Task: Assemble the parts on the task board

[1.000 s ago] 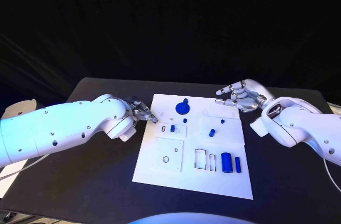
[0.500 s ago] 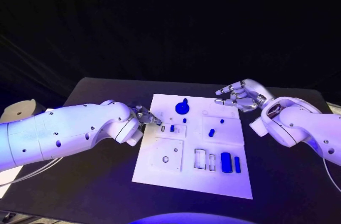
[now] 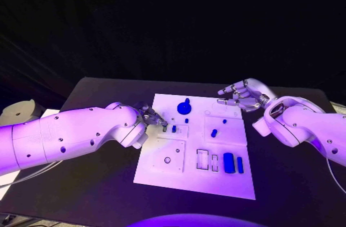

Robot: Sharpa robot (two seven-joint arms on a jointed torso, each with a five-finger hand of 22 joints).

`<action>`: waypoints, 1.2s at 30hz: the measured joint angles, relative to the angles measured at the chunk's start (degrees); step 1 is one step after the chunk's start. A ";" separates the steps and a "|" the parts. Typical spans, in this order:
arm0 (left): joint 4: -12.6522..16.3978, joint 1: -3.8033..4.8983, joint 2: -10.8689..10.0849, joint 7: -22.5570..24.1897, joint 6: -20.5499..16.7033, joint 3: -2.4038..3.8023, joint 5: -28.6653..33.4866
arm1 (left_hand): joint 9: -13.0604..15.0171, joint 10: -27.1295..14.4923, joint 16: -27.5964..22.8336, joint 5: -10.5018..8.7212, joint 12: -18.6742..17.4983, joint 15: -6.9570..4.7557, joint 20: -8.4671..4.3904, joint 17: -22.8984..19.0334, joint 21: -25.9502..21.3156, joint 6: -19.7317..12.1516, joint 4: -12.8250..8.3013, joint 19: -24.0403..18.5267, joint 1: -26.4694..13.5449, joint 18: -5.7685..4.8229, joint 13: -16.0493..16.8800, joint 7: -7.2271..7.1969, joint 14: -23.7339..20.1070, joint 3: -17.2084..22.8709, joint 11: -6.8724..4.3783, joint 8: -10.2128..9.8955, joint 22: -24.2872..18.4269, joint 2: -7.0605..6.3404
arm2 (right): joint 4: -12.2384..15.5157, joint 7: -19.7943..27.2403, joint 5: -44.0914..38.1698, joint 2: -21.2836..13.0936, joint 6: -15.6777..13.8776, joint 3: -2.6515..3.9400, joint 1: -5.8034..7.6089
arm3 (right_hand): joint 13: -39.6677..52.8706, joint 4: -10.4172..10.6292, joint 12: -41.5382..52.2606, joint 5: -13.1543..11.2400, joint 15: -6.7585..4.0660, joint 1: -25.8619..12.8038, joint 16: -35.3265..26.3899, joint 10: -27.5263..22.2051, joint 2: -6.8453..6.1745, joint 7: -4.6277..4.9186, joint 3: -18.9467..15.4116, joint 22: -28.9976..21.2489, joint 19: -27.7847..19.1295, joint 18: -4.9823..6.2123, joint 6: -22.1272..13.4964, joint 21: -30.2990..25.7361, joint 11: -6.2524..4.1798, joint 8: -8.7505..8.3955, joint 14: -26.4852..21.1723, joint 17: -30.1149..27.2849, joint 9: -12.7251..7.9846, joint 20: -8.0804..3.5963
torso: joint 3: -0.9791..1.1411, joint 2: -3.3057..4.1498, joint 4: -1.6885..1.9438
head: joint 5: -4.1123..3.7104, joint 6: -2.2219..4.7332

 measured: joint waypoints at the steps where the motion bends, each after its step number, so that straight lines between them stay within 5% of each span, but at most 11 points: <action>1: -0.06 -0.03 0.16 -0.13 0.18 0.00 -0.91 | 0.00 0.10 0.00 0.00 0.05 -0.05 -0.02 0.00 0.12 0.00 0.00 0.02 -0.06 0.00 0.18 0.00 -0.05 0.01 -0.10 0.24 0.00 -0.07 | 0.00 0.00 0.00 0.00 0.00 0.00 0.00 | 0.00 0.00 0.00 0.00 0.00 0.00 0.00 0.00 0.00 0.00 0.00 0.00 0.00 0.00 0.00 0.00 0.00 0.00 0.00 0.00 0.00 0.00 | 0.00 -0.01 0.00 | -0.01 -0.02; 16: -1.73 -0.58 2.04 -1.99 3.74 0.06 -10.85 | 0.00 0.87 0.00 0.00 2.03 -0.21 -0.42 -0.01 1.16 -0.21 0.05 0.00 -1.04 0.00 1.94 -0.21 -0.21 0.07 -0.63 2.32 -0.01 -1.05 | 0.12 0.00 -0.02 -0.09 0.00 0.00 0.02 | 0.00 0.00 0.00 0.00 0.00 0.00 0.00 0.00 0.00 0.00 0.00 0.00 0.00 0.00 0.00 0.00 0.00 0.00 0.00 -0.01 0.00 0.00 | -0.03 -0.02 0.01 | -0.11 -0.37; 36: -3.00 -0.93 2.72 -2.38 7.23 0.21 -14.47 | 0.00 1.03 0.00 -0.04 2.31 -0.21 -0.42 -0.02 1.45 -0.40 0.05 0.00 -1.56 0.00 2.17 -0.40 -0.21 0.06 -0.61 4.24 -0.02 -1.58 | 0.16 0.02 -0.04 -0.08 0.00 0.01 0.03 | 0.00 0.00 0.00 0.00 0.00 0.00 0.00 0.00 0.00 0.00 0.00 0.00 0.00 0.00 0.00 0.00 0.00 0.00 0.00 -0.02 0.00 0.00 | -0.07 -0.02 0.05 | -0.07 -0.97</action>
